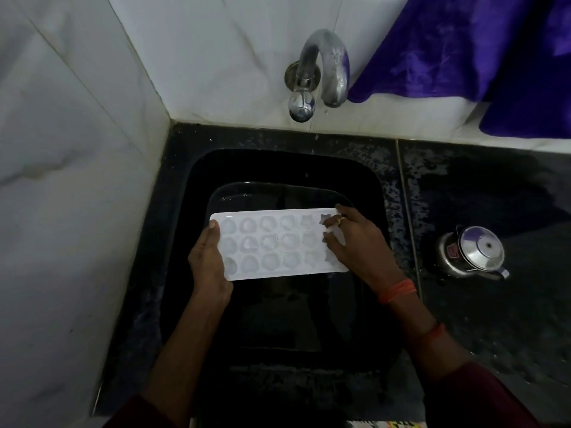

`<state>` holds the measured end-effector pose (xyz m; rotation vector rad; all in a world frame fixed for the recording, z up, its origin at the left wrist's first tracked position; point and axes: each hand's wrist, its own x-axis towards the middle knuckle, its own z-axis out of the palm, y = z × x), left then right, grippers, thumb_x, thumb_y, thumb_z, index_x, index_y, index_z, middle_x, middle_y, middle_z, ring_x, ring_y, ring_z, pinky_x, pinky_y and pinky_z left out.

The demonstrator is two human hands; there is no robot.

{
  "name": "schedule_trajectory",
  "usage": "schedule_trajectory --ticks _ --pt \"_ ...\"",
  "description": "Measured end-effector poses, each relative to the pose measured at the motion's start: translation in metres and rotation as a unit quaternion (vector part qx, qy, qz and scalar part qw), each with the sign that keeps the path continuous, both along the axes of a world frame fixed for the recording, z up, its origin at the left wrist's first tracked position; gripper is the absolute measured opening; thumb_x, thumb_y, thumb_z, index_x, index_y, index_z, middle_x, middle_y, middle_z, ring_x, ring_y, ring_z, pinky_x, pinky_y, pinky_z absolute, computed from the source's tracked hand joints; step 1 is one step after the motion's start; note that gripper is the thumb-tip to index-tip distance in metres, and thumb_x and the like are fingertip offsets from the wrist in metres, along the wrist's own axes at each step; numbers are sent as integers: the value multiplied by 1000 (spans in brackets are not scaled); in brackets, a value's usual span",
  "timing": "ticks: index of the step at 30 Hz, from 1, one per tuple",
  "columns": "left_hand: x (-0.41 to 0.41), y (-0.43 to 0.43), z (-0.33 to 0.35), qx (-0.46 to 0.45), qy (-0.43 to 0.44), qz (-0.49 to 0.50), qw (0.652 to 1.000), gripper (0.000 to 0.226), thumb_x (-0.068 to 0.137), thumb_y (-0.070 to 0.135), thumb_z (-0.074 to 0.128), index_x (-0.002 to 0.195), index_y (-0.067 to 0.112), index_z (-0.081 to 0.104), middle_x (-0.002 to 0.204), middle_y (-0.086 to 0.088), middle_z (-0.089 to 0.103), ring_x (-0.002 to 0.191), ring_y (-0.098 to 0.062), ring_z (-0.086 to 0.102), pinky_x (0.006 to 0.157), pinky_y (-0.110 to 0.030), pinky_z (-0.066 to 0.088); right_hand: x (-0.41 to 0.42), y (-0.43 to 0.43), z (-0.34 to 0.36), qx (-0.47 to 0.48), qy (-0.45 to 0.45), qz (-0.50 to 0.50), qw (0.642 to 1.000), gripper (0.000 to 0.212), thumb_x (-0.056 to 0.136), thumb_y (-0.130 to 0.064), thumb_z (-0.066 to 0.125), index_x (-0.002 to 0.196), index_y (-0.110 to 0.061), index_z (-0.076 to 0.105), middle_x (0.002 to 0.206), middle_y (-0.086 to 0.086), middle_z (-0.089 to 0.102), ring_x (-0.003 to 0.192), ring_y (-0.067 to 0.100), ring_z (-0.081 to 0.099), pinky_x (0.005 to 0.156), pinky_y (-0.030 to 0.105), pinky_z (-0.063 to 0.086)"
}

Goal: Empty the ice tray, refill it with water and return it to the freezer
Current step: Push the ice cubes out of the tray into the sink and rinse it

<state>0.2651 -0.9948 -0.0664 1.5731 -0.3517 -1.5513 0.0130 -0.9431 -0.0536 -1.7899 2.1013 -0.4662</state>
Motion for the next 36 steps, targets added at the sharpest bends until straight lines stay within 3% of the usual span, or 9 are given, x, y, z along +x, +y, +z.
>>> schedule_trajectory --ticks 6,11,16,21,25,31,36 --pt "2 2 6 10 -6 -5 1000 39 99 44 62 121 14 72 113 -11 76 103 -33 74 85 -54 61 0 8 0 -17 -23 -10 1000 30 85 -22 78 113 -14 72 142 11 58 119 27 64 98 39 53" --pt "4 4 9 16 -12 -13 1000 39 99 44 62 120 13 72 113 -11 76 102 -34 74 81 -51 62 2 16 1 -7 -21 -7 1000 31 87 -27 76 115 -16 70 141 9 58 118 28 64 95 46 55" --pt "7 4 9 12 -13 -30 999 43 97 47 63 122 14 72 116 -12 76 105 -35 73 86 -56 61 -1 22 8 6 -7 1 1000 35 88 -29 76 120 -15 71 137 12 54 111 30 64 93 37 53" --pt "5 5 14 8 -12 -31 999 43 98 47 62 123 14 71 116 -11 76 104 -33 74 82 -51 62 -4 19 12 -9 -5 15 1000 35 87 -26 77 118 -12 73 128 15 54 103 32 63 88 36 53" --pt "4 7 19 7 -12 -23 1000 41 98 46 62 122 14 72 115 -10 76 105 -33 74 84 -52 62 -3 18 15 -22 11 38 999 36 88 -23 75 121 -12 70 126 15 51 103 32 61 89 42 56" --pt "3 13 22 -3 -3 -20 1000 42 100 46 59 123 12 70 114 -11 76 102 -32 74 74 -44 64 -3 18 13 -31 16 34 999 37 91 -27 71 126 -19 67 126 12 51 101 28 63 81 38 58" --pt "0 18 23 -11 -9 -20 1000 44 101 46 57 125 11 69 115 -12 76 102 -33 74 70 -41 64 -2 24 10 -37 -17 16 999 32 90 -24 71 122 -22 68 129 10 52 107 28 64 86 39 57"
